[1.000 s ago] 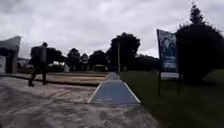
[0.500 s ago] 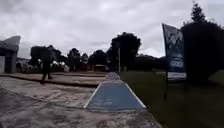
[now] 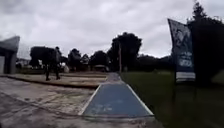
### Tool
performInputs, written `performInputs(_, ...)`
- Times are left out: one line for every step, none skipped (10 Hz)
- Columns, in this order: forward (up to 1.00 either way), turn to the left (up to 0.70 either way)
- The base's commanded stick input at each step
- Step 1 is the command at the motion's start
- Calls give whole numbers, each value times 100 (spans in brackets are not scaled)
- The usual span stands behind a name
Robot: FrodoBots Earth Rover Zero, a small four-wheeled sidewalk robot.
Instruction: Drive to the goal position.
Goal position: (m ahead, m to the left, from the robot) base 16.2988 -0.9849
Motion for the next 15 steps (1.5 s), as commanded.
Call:
performInputs(50, 0)
performInputs(50, 0)
performInputs(50, 0)
performInputs(50, 0)
performInputs(50, 0)
performInputs(50, 0)
performInputs(50, 0)
performInputs(50, 0)
performInputs(50, 0)
performInputs(50, 0)
performInputs(50, 0)
performInputs(50, 0)
performInputs(50, 0)
performInputs(50, 0)
performInputs(50, 0)
